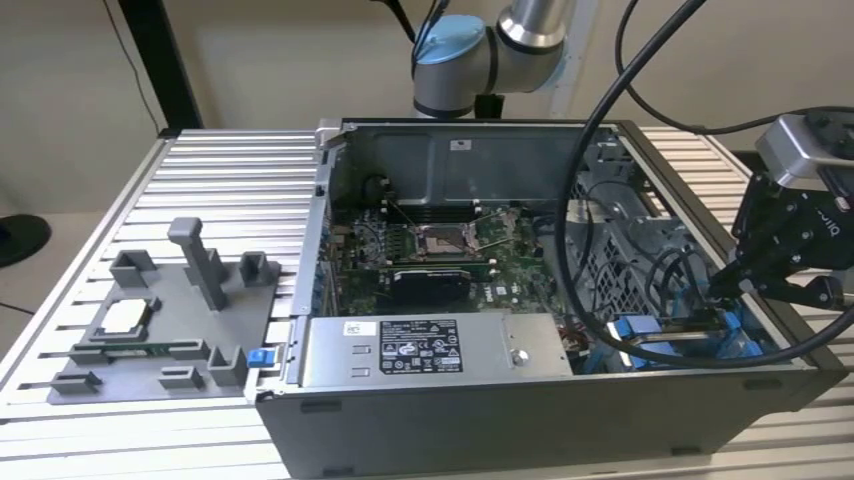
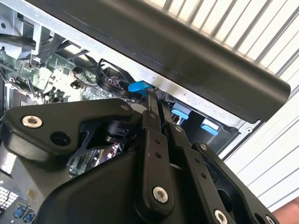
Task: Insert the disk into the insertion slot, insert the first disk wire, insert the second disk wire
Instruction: 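Insert the second disk wire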
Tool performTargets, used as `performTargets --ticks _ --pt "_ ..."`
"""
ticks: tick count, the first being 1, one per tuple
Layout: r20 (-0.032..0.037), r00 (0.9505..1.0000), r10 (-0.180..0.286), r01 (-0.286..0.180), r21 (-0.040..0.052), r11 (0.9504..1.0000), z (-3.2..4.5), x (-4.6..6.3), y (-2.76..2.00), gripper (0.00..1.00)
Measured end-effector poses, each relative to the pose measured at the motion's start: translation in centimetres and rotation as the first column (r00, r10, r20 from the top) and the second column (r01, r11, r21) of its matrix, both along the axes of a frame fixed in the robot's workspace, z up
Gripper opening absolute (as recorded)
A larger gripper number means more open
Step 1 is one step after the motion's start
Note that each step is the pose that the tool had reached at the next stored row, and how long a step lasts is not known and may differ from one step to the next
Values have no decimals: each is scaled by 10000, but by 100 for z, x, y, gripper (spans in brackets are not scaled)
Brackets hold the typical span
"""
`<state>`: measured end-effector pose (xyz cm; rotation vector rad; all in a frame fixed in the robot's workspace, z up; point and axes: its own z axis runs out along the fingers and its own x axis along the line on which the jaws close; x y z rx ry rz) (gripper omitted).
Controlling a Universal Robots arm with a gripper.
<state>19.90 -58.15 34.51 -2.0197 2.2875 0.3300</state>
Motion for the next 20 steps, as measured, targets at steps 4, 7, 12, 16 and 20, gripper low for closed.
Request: performTargets --ticks 4,7,12,16,20 --pt "0 10000 1 -1 2 10000 41 0 0 0" --pt "1 10000 -2 2 2 10000 123 -18 0 0" --pt "2 10000 -1 1 2 10000 284 -67 0 0" --pt "5 10000 -1 1 1 10000 402 -115 0 0" --pt "11 10000 0 0 1 10000 479 -168 0 0"
